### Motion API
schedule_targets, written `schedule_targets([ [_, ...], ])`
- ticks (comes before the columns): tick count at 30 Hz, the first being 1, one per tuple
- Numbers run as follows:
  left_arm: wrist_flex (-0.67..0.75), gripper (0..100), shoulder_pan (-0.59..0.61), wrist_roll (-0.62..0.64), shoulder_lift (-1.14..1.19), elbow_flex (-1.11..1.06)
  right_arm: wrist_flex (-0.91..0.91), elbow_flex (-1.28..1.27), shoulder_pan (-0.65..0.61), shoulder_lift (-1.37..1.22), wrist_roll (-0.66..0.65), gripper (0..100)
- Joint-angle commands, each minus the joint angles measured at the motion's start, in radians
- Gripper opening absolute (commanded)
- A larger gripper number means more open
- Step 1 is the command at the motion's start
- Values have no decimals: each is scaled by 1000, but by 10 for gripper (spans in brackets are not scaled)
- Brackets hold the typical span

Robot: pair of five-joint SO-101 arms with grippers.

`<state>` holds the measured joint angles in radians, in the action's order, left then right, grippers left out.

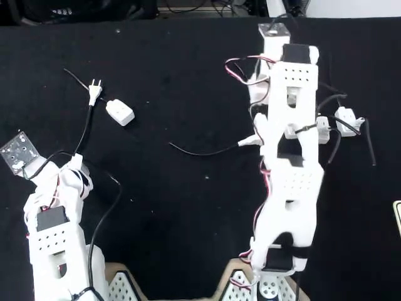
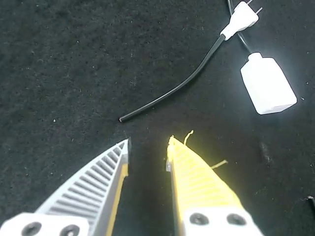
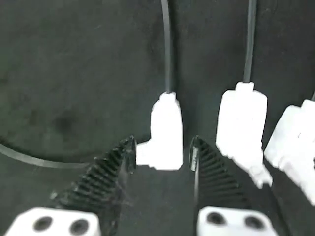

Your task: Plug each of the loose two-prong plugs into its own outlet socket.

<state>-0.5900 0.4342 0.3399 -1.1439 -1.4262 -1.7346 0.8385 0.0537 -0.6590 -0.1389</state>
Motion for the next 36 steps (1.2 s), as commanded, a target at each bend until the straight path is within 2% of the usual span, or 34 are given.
schedule_targets([
  [1, 17, 137, -15, 2, -15, 51, -25, -194, -49, 341, 6, 162],
  [5, 17, 137, -15, 0, -15, 51, 63, -486, -92, 613, 6, 160],
  [9, 12, 138, -16, -8, -15, 58, 230, -839, -175, 814, 2, 159],
  [15, 11, 138, -45, -104, -15, 68, 621, -1379, -304, 1056, 0, 159],
  [20, -20, 138, -41, -155, -6, 137, 925, -1759, -496, 1208, 0, 159],
  [25, -190, 138, -45, -224, -3, 315, 1111, -1959, -525, 1293, 8, 159],
  [29, -236, 139, -48, -249, 25, 429, 1177, -2022, -529, 1326, 9, 159],
  [32, -241, 139, -77, -262, 150, 524, 1177, -2025, -528, 1331, 9, 159],
  [36, -305, 139, -171, -261, 448, 733, 1180, -2028, -526, 1331, 8, 159],
])
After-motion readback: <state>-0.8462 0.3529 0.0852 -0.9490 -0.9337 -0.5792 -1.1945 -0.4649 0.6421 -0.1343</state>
